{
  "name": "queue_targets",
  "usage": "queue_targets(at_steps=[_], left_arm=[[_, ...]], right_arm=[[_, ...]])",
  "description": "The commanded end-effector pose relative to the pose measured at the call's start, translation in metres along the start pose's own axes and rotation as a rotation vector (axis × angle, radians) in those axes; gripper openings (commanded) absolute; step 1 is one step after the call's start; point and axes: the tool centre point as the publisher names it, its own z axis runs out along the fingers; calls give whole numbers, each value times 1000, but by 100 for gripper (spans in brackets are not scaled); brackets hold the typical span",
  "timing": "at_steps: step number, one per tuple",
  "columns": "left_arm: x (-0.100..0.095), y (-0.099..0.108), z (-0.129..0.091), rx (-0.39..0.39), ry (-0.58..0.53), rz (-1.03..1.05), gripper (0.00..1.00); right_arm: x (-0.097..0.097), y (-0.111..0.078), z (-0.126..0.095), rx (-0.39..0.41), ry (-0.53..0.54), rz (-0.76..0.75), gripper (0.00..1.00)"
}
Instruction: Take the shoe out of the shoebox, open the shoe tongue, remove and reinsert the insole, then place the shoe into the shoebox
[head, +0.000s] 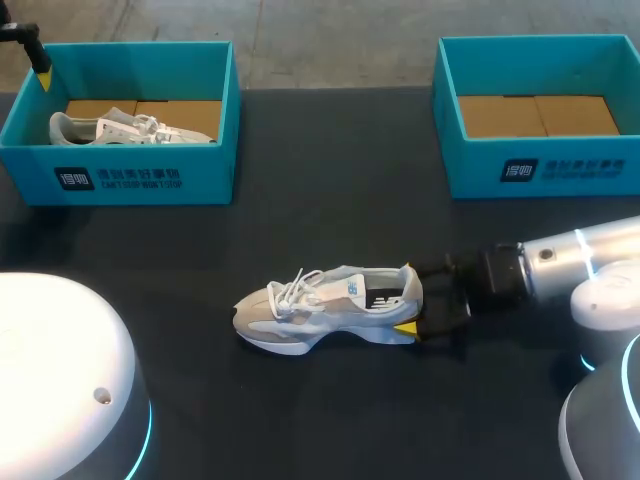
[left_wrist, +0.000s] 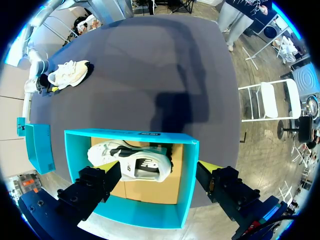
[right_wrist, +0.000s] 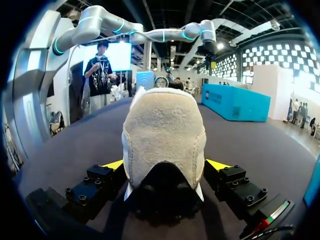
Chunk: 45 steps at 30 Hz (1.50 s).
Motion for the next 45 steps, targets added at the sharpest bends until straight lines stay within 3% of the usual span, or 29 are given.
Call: queue_targets(at_steps=[1, 43, 44, 45], left_arm=[[0, -1, -1, 0, 4, 0, 100], [0, -1, -1, 0, 4, 0, 100], [0, -1, -1, 0, 4, 0, 100], [0, -1, -1, 0, 4, 0, 100]], right_arm=[[-1, -1, 6, 8, 8, 8, 100], [-3, -6, 24, -18, 30, 12, 100], [-4, -5, 25, -19, 31, 10, 87], [-4, -5, 25, -20, 32, 7, 64]])
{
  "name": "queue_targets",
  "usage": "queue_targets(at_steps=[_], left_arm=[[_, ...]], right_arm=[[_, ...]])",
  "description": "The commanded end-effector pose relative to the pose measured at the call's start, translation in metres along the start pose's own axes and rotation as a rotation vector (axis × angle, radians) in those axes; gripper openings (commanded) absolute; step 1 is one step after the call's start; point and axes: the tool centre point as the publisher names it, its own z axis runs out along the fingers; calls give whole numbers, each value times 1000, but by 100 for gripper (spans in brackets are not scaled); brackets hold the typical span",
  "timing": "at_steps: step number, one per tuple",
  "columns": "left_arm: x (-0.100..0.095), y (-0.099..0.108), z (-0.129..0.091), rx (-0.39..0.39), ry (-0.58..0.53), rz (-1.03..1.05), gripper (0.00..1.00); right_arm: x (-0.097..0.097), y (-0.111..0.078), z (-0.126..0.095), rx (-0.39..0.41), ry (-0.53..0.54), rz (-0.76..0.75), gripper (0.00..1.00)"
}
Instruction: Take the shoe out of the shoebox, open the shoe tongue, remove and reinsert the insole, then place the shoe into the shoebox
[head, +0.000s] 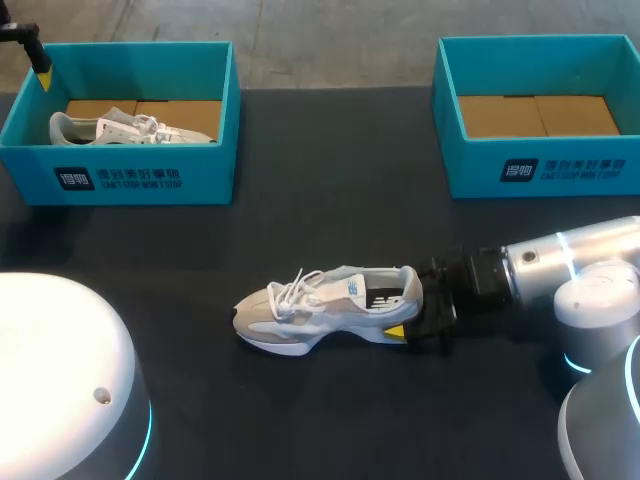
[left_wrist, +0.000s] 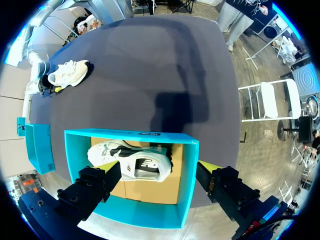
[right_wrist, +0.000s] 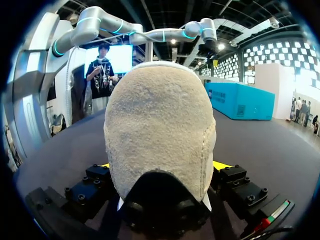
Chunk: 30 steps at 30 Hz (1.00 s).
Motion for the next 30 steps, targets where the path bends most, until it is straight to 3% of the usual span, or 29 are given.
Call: queue_targets(at_steps=[1, 2, 3, 4, 24, 30], left_arm=[[0, -1, -1, 0, 4, 0, 100], [0, -1, -1, 0, 4, 0, 100], [0, -1, -1, 0, 4, 0, 100], [0, -1, -1, 0, 4, 0, 100], [0, -1, -1, 0, 4, 0, 100], [-28, -17, -15, 11, -28, -50, 100]], right_arm=[[-3, 0, 3, 0, 4, -5, 43], [-3, 0, 4, -1, 4, -7, 33], [-3, 1, 4, -1, 5, -9, 4], [-3, 1, 5, -3, 6, -11, 0], [0, 0, 8, -16, 10, -14, 0], [0, 0, 8, -16, 10, -14, 0]])
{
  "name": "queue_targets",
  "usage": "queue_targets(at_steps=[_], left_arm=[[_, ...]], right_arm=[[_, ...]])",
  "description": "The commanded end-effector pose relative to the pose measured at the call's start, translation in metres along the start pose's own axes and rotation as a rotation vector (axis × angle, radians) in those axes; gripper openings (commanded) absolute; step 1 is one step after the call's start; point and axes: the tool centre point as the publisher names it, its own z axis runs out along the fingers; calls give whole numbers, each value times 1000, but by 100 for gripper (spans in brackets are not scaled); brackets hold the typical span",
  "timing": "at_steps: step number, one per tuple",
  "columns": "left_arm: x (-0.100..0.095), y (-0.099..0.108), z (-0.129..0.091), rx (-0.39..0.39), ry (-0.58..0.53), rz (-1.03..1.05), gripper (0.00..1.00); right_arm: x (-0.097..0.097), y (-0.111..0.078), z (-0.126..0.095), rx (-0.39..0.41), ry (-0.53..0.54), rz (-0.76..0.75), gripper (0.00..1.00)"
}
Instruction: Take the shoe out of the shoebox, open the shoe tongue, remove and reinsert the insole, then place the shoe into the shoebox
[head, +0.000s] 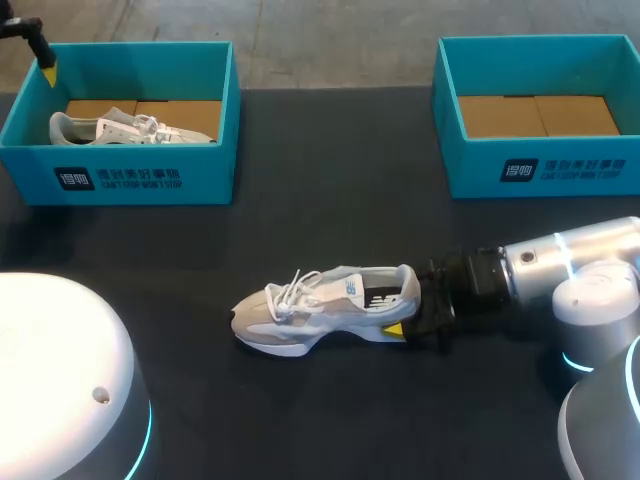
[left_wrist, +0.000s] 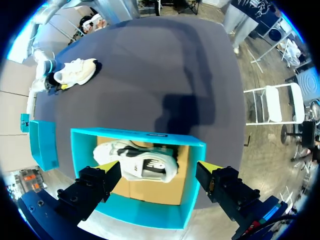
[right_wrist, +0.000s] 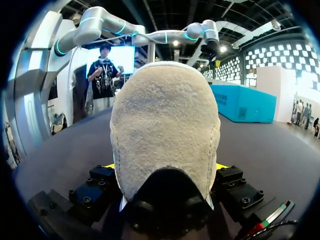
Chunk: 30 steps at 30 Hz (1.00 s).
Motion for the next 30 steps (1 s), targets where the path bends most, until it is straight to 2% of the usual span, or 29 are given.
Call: queue_targets(at_steps=[1, 5, 9, 10, 12, 14, 15, 17, 21, 23, 24, 30], left_arm=[[-16, -14, -8, -9, 30, -16, 100], [-32, -27, -6, -19, 54, -78, 100], [-48, -30, 1, 19, 50, -333, 100], [-52, -33, 3, 12, 37, -382, 100], [-58, -37, 5, 66, -2, -494, 100], [-64, -45, 7, 73, -60, -622, 100], [-69, -50, 8, 93, -66, -621, 100], [-78, -61, 11, 71, -88, -658, 100], [-95, -74, 9, 117, -141, -748, 100], [-105, -81, 3, 168, -164, -766, 100], [-110, -85, 1, 157, -163, -733, 100], [-110, -85, 1, 157, -163, -733, 100]], right_arm=[[0, -2, 4, 1, -1, 0, 0], [0, -2, 4, 1, -1, 0, 0], [0, -2, 4, 1, -1, 0, 0], [0, -2, 4, 1, -1, 0, 0], [0, -2, 4, 1, -1, 0, 0], [0, -2, 4, 1, -1, 0, 0], [0, -2, 4, 1, -1, 0, 0], [0, -2, 4, 1, -1, 0, 0], [0, -2, 4, 1, -1, 0, 0], [0, -2, 4, 1, -1, 0, 0], [0, -2, 4, 1, -1, 0, 0], [0, -2, 4, 1, -1, 0, 0]])
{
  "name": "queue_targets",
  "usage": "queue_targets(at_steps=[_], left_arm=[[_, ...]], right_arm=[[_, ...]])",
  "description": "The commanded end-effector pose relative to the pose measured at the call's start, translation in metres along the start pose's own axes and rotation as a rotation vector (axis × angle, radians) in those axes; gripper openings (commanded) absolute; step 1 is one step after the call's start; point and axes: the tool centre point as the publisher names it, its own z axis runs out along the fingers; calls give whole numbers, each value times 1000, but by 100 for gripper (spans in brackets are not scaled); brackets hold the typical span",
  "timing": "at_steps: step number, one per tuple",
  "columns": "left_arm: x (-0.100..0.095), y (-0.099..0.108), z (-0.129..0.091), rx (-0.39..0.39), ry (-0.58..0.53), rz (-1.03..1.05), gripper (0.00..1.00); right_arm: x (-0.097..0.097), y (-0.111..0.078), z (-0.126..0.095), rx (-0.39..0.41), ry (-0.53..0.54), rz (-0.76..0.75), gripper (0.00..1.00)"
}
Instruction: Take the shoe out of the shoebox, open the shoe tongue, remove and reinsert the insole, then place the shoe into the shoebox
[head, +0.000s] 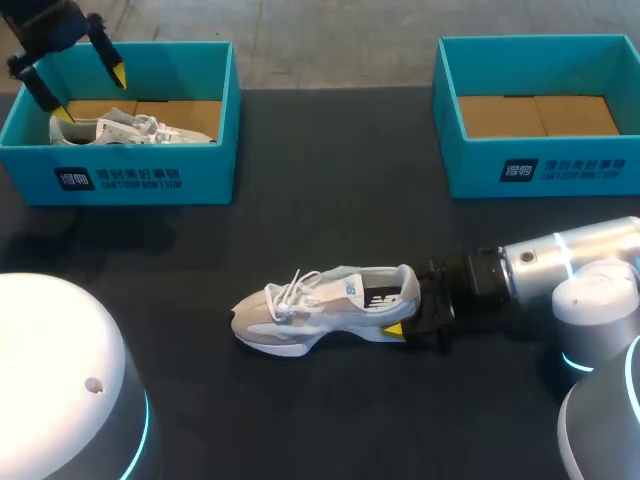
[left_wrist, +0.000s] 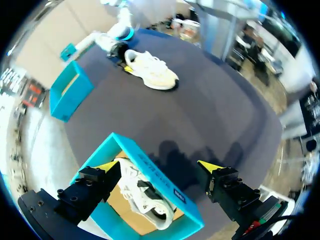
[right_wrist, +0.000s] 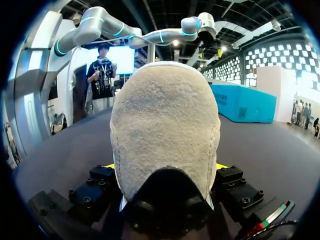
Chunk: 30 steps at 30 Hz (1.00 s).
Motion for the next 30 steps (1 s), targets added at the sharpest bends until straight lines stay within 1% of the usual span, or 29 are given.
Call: queue_targets(at_steps=[1, 9, 11, 13, 14, 16, 17, 18, 19, 21, 24, 26, 28, 29, 30], left_arm=[[3, 5, 1, 7, -9, 5, 100], [3, 5, 1, 7, -9, 5, 100], [9, -8, 2, -1, -45, -30, 100], [13, -22, 5, -44, -73, -119, 100], [12, -29, 8, -86, -84, -238, 100], [10, -36, 11, -138, -86, -391, 100], [11, -40, 14, -185, -75, -468, 100], [10, -42, 17, -225, -36, -595, 100], [11, -45, 20, -255, -39, -629, 100], [16, -50, 24, -266, -12, -710, 100], [20, -56, 26, -262, -29, -801, 100], [23, -59, 28, -208, -15, -910, 100], [27, -65, 36, -200, 17, -955, 100], [29, -68, 38, -206, 22, -945, 100], [34, -76, 40, -266, -17, -866, 100]], right_arm=[[0, -1, 4, 1, -1, -1, 0], [0, -1, 4, 1, -1, -1, 0], [0, -1, 4, 1, -1, -1, 0], [0, -1, 4, 1, -1, -1, 0], [0, -1, 4, 1, -1, -1, 0], [0, -1, 4, 1, -1, -1, 0], [0, -1, 4, 1, -1, -1, 0], [0, -1, 4, 1, -1, -1, 0], [0, -1, 4, 1, -1, -1, 0], [0, -1, 4, 1, -1, -1, 0], [0, -1, 4, 1, -1, -1, 0], [0, -1, 4, 1, -1, -1, 0], [0, -1, 4, 1, -1, -1, 0], [0, -1, 4, 1, -1, -1, 0], [0, -1, 4, 1, -1, -1, 0]])
